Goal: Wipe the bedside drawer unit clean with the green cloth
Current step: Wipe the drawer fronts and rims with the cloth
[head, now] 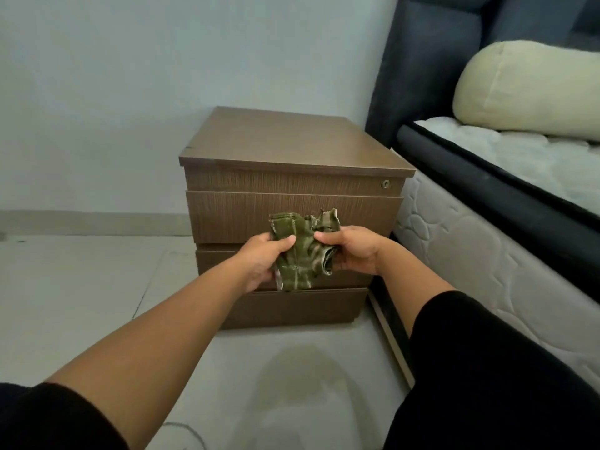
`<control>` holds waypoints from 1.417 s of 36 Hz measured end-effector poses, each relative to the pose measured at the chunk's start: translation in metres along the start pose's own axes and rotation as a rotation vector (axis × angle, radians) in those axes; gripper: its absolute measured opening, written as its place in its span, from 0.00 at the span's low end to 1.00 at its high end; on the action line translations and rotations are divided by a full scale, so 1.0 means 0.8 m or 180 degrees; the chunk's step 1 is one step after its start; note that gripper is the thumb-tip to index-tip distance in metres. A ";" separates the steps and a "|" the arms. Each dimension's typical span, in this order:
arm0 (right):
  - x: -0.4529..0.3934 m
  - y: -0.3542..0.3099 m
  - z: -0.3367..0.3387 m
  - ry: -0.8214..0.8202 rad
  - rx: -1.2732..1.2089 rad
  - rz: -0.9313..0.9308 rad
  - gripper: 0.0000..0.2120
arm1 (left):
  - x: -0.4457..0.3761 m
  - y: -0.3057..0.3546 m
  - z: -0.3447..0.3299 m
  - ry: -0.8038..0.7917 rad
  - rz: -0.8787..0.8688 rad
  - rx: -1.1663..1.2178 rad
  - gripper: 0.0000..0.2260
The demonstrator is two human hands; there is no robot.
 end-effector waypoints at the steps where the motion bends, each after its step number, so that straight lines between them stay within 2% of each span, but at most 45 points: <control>1: 0.003 -0.009 -0.005 0.0016 -0.0034 0.0048 0.14 | 0.004 0.006 0.006 -0.0007 -0.0027 0.0009 0.14; 4: 0.009 -0.034 -0.024 -0.0023 -0.0224 0.0167 0.13 | 0.015 0.027 0.025 0.0077 -0.0157 -0.0053 0.16; 7: 0.013 -0.057 -0.045 -0.0136 -0.0494 0.0256 0.13 | 0.019 0.052 0.045 0.0311 -0.0259 -0.0010 0.26; 11: 0.009 -0.084 -0.071 -0.0356 -0.0635 0.0425 0.17 | 0.020 0.089 0.070 0.0713 -0.0433 -0.0024 0.21; 14: -0.001 -0.108 -0.091 -0.0558 -0.0342 0.0565 0.22 | 0.018 0.118 0.091 0.0908 -0.0508 -0.0066 0.23; 17: -0.020 -0.134 -0.106 -0.0432 -0.0062 0.0684 0.26 | -0.001 0.139 0.117 0.0963 -0.0418 -0.0138 0.40; 18: -0.025 -0.143 -0.110 -0.0338 0.0001 0.0705 0.25 | -0.007 0.144 0.123 0.0938 -0.0339 -0.0116 0.41; 20: -0.039 -0.167 -0.120 -0.0197 -0.0008 0.0745 0.23 | -0.005 0.164 0.130 0.0855 -0.0301 0.0021 0.28; 22: -0.054 -0.190 -0.125 -0.0062 -0.0118 0.0804 0.26 | -0.006 0.185 0.139 0.0865 -0.0353 0.0169 0.16; 25: -0.079 -0.219 -0.128 0.0209 -0.0036 0.0904 0.21 | -0.023 0.207 0.171 0.1064 -0.0510 0.0010 0.07; 28: -0.099 -0.239 -0.133 0.0380 0.0108 0.1029 0.18 | -0.040 0.222 0.203 0.1457 -0.0594 -0.0523 0.14; 31: -0.129 -0.250 -0.137 0.0524 0.0064 0.1150 0.26 | -0.053 0.235 0.224 0.1999 -0.0668 -0.1483 0.17; 33: -0.147 -0.255 -0.141 0.0610 0.0157 0.1236 0.30 | -0.063 0.241 0.232 0.2183 -0.0699 -0.1831 0.16; 35: -0.162 -0.253 -0.144 0.0666 0.0571 0.1259 0.31 | -0.071 0.241 0.236 0.2293 -0.0682 -0.2181 0.14; 37: -0.170 -0.249 -0.147 0.0803 0.1342 0.1305 0.30 | -0.080 0.236 0.234 0.2252 -0.0652 -0.2797 0.13; 40: -0.178 -0.247 -0.156 0.0991 0.2367 0.1741 0.27 | -0.094 0.223 0.236 0.2182 -0.0673 -0.3559 0.15; 43: -0.184 -0.233 -0.173 0.0641 0.3184 0.1932 0.26 | -0.101 0.214 0.240 0.2095 -0.0676 -0.3795 0.16; 46: -0.196 -0.212 -0.180 0.0246 0.3981 0.1445 0.25 | -0.111 0.208 0.241 0.1834 -0.0521 -0.4209 0.18; 48: -0.200 -0.205 -0.177 0.0136 0.4089 0.1269 0.25 | -0.112 0.208 0.238 0.1725 -0.0426 -0.4252 0.19; 51: -0.199 -0.206 -0.175 -0.0025 0.3807 0.1166 0.26 | -0.110 0.206 0.233 0.1588 -0.0224 -0.3961 0.19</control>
Point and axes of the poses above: each hand's wrist, its own x-axis away from the middle knuckle, its own z-axis out of the back of the hand, y = z × x, the point moved 5 cm from there along -x, towards the middle knuckle, and after that the axes turned 10 degrees about -x, right-handed, at the moved point
